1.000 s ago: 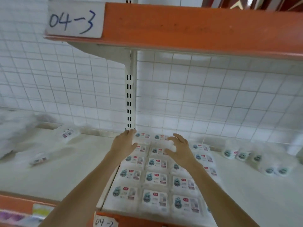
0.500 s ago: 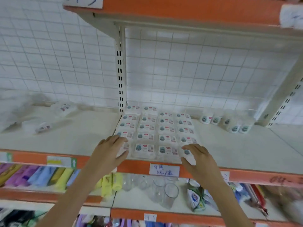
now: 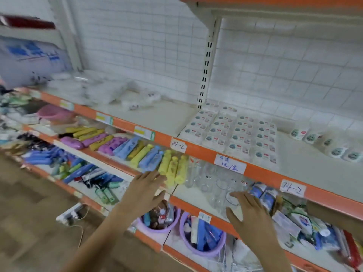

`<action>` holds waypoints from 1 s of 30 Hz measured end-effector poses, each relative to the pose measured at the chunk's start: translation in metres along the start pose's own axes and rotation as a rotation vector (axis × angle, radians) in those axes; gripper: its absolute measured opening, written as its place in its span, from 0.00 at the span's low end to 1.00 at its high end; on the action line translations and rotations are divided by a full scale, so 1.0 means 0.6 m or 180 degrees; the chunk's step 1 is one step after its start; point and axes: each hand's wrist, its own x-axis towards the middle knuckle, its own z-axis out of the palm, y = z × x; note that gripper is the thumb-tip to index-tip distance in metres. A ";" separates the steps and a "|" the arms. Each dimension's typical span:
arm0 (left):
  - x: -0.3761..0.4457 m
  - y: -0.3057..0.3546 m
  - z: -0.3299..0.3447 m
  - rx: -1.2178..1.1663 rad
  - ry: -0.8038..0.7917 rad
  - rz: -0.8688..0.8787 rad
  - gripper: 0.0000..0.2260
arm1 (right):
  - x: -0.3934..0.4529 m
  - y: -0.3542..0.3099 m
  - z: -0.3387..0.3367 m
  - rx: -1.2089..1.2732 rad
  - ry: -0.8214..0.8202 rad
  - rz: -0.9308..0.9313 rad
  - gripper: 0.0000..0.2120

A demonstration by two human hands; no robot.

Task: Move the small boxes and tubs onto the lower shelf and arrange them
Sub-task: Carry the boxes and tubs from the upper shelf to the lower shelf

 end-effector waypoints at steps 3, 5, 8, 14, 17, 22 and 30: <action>-0.069 -0.040 -0.018 0.0082 -0.0017 -0.0435 0.17 | 0.014 -0.054 0.022 0.0081 -0.0227 -0.0342 0.15; -0.114 -0.074 -0.033 0.0156 -0.0067 -0.0819 0.18 | 0.030 -0.099 0.040 0.0167 -0.0252 -0.0611 0.19; -0.179 -0.128 -0.063 0.0277 -0.0040 -0.1305 0.19 | 0.060 -0.179 0.066 0.0322 -0.0275 -0.0969 0.17; -0.272 -0.266 -0.123 0.0422 0.0241 -0.1927 0.18 | 0.146 -0.356 0.124 0.0630 -0.0543 -0.1726 0.19; -0.280 -0.356 -0.149 0.0575 0.0327 -0.2054 0.18 | 0.203 -0.442 0.151 0.0750 -0.0477 -0.1834 0.18; -0.251 -0.528 -0.187 0.0581 0.0346 -0.2019 0.16 | 0.311 -0.577 0.184 0.0783 -0.0119 -0.1742 0.18; -0.145 -0.758 -0.232 0.0233 0.0492 -0.1549 0.14 | 0.474 -0.709 0.194 0.0753 0.0017 -0.1457 0.17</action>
